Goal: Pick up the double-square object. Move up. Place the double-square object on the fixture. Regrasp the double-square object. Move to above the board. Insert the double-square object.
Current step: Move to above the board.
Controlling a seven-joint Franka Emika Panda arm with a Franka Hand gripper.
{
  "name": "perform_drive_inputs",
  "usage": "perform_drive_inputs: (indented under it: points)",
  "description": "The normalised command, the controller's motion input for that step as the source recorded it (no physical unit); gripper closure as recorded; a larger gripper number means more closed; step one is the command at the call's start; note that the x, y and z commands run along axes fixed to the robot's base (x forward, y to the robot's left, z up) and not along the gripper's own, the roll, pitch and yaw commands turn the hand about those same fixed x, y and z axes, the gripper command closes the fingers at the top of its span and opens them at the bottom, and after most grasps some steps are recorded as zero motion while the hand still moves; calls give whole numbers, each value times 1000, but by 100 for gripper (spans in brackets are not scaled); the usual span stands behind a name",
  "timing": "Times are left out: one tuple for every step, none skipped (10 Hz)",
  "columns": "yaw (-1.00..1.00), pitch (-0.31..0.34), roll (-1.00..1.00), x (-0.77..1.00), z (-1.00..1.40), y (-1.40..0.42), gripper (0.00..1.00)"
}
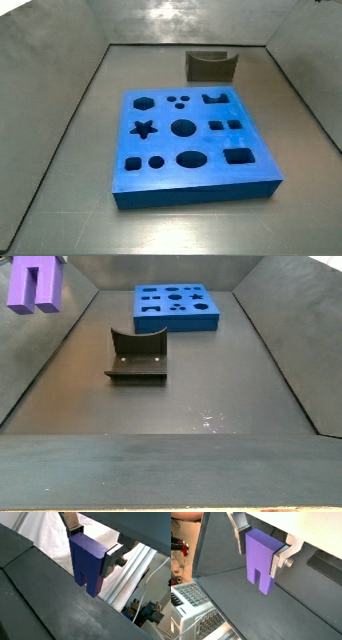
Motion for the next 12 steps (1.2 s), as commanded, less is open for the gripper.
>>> perform_drive_inputs:
  points:
    - [213, 144, -13, 278, 17, -26, 100]
    - [212, 144, -12, 278, 16, -26, 100]
    - [211, 142, -11, 278, 15, -26, 100]
    - [210, 142, -11, 278, 14, -26, 100]
    - [209, 142, -10, 278, 13, -26, 100]
    - [209, 141, -10, 278, 13, -26, 100]
    - [208, 141, -9, 277, 12, -26, 100]
    - [208, 141, -9, 277, 12, -26, 100]
    - [208, 141, -9, 277, 12, -26, 100]
    - [208, 141, -9, 277, 12, -26, 100]
    - [207, 141, -9, 277, 12, -26, 100]
    - [207, 141, -9, 277, 12, -26, 100]
